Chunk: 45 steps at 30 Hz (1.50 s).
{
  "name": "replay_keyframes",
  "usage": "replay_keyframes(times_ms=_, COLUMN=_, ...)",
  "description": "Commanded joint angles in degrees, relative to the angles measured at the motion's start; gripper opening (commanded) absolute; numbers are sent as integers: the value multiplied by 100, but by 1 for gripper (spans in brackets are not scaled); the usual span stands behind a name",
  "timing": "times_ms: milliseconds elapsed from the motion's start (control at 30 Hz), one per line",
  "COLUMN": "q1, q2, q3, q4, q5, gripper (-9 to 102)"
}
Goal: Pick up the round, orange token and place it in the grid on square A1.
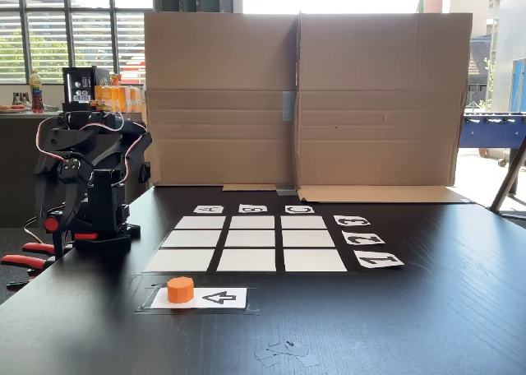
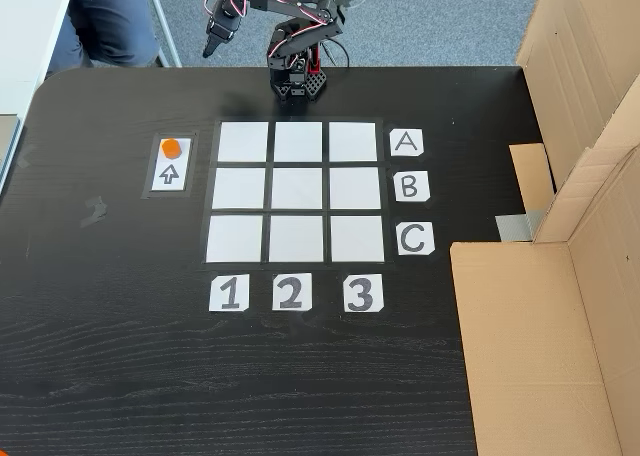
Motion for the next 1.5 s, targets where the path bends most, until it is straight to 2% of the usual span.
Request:
replay_keyframes(times_ms=0, q1=-299, q2=-615, q3=-800, q4=413, q5=-18, gripper=19)
replay_keyframes(times_ms=200, q1=-896, q2=-1758, q3=-1969, q4=1151, q5=211, gripper=21)
replay_keyframes(times_ms=733, q1=-2496, q2=-4474, q3=-3832, q4=1116, q5=1090, gripper=33)
replay_keyframes(times_ms=1167, q1=-3059, q2=-6776, q3=-6082, q4=1143, q5=1608, gripper=34)
replay_keyframes(times_ms=1467, q1=-3472, q2=-7594, q3=-6873, q4=1116, q5=1740, gripper=34)
